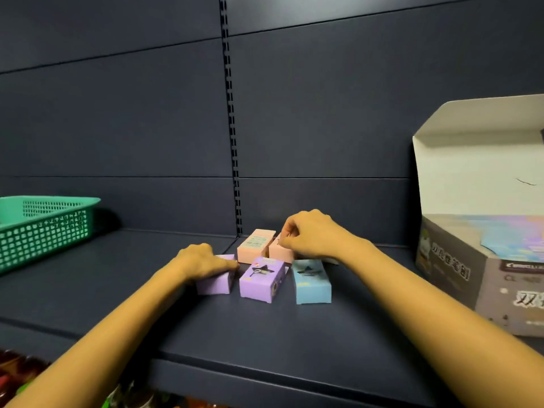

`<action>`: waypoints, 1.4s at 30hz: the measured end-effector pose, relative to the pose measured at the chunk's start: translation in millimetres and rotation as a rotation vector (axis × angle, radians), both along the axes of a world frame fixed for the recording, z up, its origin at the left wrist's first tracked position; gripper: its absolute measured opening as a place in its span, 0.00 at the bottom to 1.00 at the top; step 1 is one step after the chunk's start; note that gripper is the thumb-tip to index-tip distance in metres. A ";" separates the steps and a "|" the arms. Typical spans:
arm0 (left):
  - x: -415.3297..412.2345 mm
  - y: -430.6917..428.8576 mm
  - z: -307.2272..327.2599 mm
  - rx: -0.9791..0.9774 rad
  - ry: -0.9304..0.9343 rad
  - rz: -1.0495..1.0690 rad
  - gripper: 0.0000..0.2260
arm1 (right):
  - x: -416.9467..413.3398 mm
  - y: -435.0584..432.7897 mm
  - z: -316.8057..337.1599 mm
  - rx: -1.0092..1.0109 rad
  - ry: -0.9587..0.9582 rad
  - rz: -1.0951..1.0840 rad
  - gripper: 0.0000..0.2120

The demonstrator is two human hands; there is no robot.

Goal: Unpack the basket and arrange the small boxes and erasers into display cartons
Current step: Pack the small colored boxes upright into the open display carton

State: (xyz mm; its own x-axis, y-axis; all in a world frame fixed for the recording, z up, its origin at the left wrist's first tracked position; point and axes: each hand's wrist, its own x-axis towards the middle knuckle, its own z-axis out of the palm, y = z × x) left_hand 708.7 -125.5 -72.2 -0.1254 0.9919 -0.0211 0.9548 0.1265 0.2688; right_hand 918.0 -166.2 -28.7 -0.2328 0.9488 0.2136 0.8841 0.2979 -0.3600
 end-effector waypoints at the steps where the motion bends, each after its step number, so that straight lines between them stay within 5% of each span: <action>1: -1.2 0.5 -0.6 0.008 -0.007 -0.008 0.23 | -6.7 7.7 -1.3 -0.011 0.001 -0.026 0.10; 9: -31.8 -13.6 12.1 0.217 -0.153 -0.080 0.24 | -60.8 73.3 -7.9 -0.066 -0.077 -0.226 0.19; 14: -60.4 -25.9 20.5 0.404 -0.241 -0.095 0.17 | -89.6 97.0 -12.2 -0.156 -0.299 -0.345 0.31; 20: -83.5 -40.3 25.9 0.407 -0.311 -0.104 0.32 | -107.7 109.7 -14.7 -0.197 -0.419 -0.333 0.25; 25: -86.0 -41.3 38.8 0.449 -0.356 -0.120 0.31 | -94.5 97.8 15.5 -0.135 -0.136 -0.236 0.22; 29: -61.5 -40.2 56.4 0.450 -0.493 -0.148 0.30 | -63.7 69.1 37.6 -0.226 0.378 -0.004 0.17; 33: -18.6 -36.7 73.6 0.420 -0.638 -0.272 0.25 | -11.0 26.1 53.6 -0.214 0.697 0.125 0.09; 42: 128.8 -42.7 98.6 0.359 -0.831 -0.534 0.20 | 159.4 -73.0 79.8 -0.168 0.784 0.109 0.09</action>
